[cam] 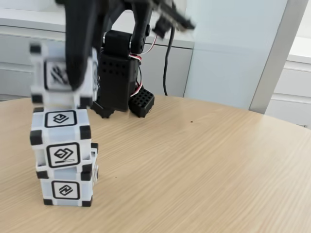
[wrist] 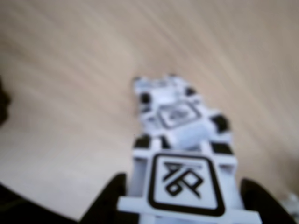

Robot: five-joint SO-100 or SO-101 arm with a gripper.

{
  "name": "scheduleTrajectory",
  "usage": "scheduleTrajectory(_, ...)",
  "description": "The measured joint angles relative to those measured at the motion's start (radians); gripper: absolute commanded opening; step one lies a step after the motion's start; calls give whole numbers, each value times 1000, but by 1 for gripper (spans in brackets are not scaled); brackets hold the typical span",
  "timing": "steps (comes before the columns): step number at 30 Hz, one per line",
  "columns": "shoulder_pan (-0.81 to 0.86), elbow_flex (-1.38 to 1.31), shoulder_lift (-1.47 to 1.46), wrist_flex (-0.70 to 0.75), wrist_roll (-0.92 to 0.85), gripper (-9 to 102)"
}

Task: Stack cubes from left to right.

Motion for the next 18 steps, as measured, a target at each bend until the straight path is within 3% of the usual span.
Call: scheduleTrajectory(18, -14, 18, 17, 0, 17, 0)
